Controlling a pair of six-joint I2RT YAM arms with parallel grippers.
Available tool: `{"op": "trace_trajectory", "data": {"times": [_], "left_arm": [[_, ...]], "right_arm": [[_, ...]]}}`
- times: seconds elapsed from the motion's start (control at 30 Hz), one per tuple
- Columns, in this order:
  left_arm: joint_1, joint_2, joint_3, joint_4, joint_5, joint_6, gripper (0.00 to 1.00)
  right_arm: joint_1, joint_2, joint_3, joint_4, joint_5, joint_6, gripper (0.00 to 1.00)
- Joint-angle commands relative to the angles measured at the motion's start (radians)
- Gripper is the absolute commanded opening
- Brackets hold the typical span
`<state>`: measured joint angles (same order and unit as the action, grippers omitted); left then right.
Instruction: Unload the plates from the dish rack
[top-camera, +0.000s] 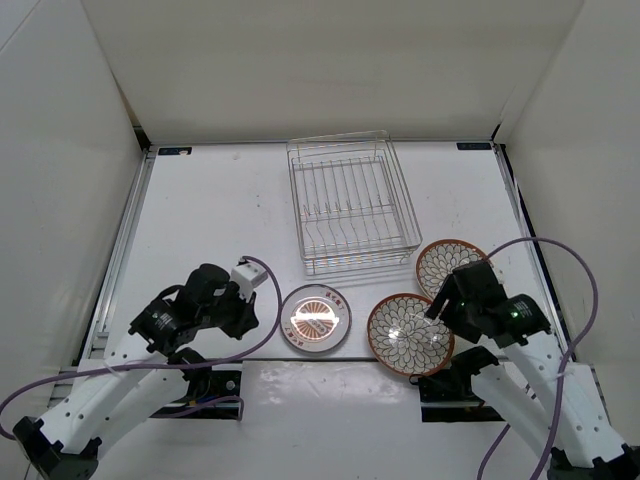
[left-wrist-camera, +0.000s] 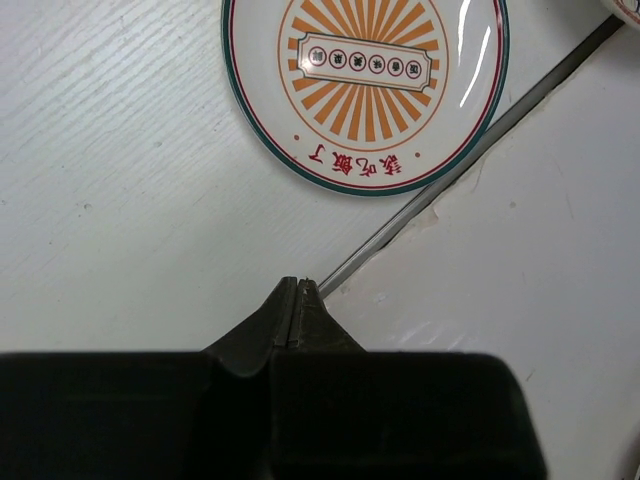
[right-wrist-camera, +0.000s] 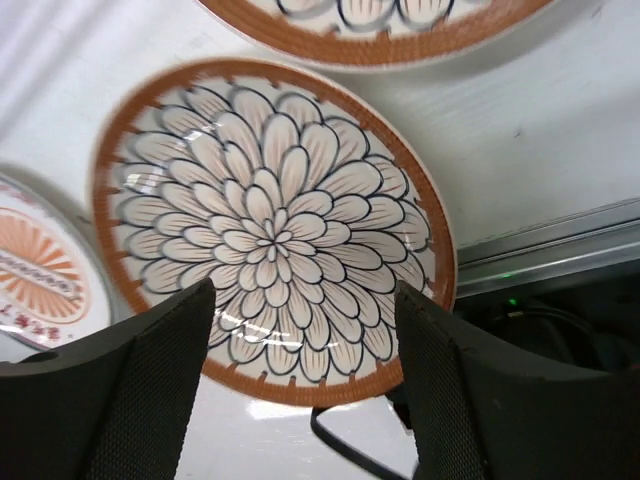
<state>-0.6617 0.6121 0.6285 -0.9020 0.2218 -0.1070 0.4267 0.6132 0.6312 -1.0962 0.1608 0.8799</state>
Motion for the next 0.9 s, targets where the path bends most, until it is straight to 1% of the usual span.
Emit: {"op": "trace_trajectory", "data": {"times": [0.0,0.07,0.13,0.3,0.4,0.63,0.77,0.87], "left_arm": [[0.007,-0.018,-0.007,0.028,-0.032,-0.017,0.06],[0.005,-0.025,-0.012,0.025,-0.027,-0.020,0.06],[0.004,-0.025,-0.012,0.026,-0.019,-0.020,0.08],[0.007,-0.026,-0.013,0.021,-0.012,-0.022,0.08],[0.008,-0.037,-0.018,0.040,-0.015,-0.023,0.09],[0.007,-0.043,-0.018,0.025,-0.012,-0.025,0.09],[0.007,-0.052,-0.023,0.023,-0.012,-0.025,0.10],[0.005,-0.069,-0.023,0.025,-0.012,-0.028,0.10]], "right_arm": [[-0.002,-0.009,0.100,-0.177,0.112,-0.035,0.75],[0.000,-0.004,0.079,-0.194,0.108,-0.021,0.75],[-0.002,0.019,0.013,-0.208,0.095,0.017,0.75],[0.001,0.022,-0.088,-0.172,0.114,0.076,0.75],[-0.002,0.020,-0.096,-0.160,0.154,0.085,0.75],[0.003,0.074,-0.090,-0.154,0.174,0.093,0.75],[0.000,0.103,-0.093,-0.137,0.195,0.123,0.75],[-0.002,0.118,-0.111,-0.096,0.171,0.129,0.74]]}}
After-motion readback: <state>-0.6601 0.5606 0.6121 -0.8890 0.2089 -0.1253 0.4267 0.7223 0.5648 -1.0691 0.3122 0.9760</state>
